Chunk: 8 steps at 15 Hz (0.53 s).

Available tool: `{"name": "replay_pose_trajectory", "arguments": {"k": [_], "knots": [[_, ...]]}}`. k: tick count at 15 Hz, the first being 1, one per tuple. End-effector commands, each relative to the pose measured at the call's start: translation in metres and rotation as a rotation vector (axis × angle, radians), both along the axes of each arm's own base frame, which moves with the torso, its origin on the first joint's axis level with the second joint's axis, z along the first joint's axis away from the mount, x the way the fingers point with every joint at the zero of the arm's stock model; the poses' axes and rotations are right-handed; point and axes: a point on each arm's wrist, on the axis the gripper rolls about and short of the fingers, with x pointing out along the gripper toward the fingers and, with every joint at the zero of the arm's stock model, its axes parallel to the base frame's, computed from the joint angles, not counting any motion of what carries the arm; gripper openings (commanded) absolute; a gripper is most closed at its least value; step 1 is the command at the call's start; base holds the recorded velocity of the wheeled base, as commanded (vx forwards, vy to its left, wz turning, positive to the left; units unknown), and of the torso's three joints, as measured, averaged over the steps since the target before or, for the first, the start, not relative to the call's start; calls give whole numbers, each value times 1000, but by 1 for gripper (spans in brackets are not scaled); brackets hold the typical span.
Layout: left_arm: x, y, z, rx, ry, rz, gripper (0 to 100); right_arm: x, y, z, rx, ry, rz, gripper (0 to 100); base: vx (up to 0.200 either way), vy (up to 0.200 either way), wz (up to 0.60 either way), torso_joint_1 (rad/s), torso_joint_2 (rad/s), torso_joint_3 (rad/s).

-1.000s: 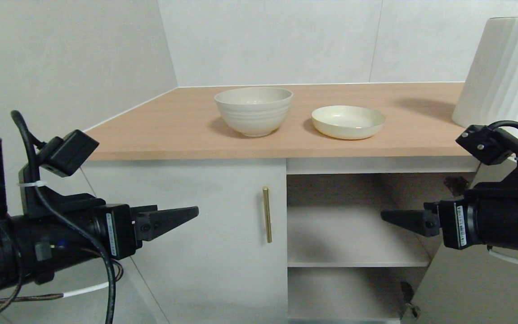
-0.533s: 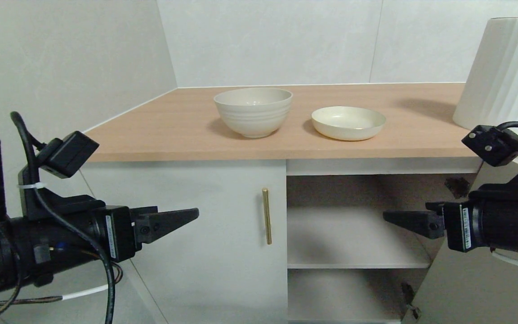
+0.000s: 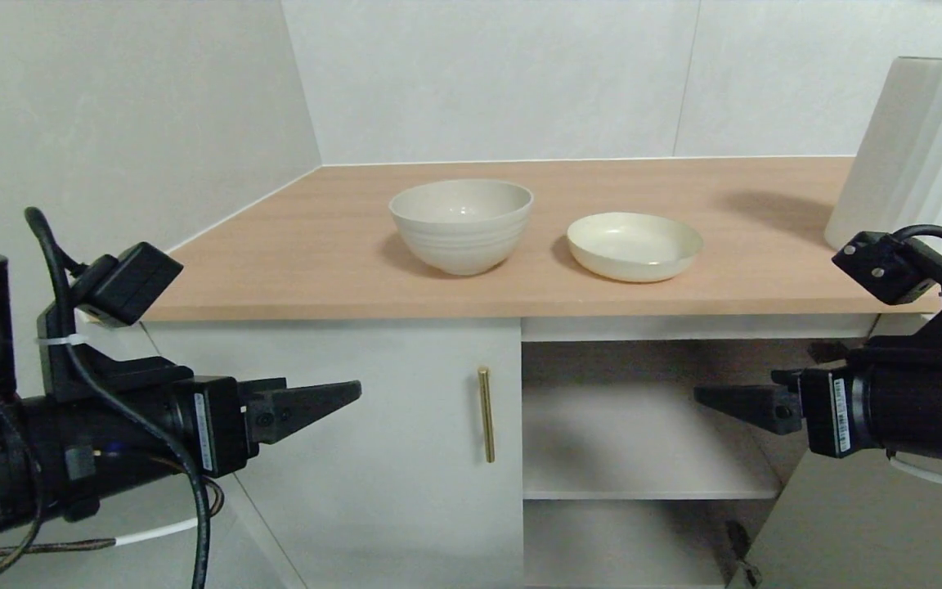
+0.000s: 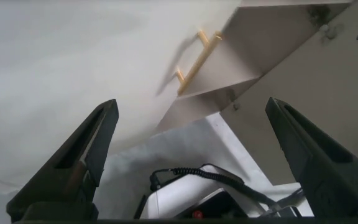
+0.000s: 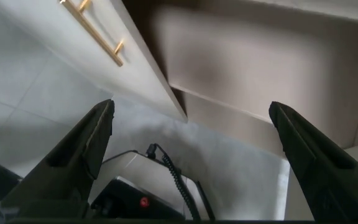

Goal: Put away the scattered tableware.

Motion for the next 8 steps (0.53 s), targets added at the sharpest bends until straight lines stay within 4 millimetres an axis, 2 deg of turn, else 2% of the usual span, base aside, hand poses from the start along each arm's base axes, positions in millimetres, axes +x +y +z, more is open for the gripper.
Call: {"name": "replay_pose_trajectory", "arguments": {"k": [1, 8], "knots": [[1, 0, 0, 0, 2, 1, 100, 1, 1, -1, -2, 4, 3, 100, 0, 0, 0, 188, -579, -310], [3, -1, -4, 6, 17, 0, 100, 5, 3, -6, -14, 22, 0, 100, 0, 0, 0, 179, -489, -288]]}}
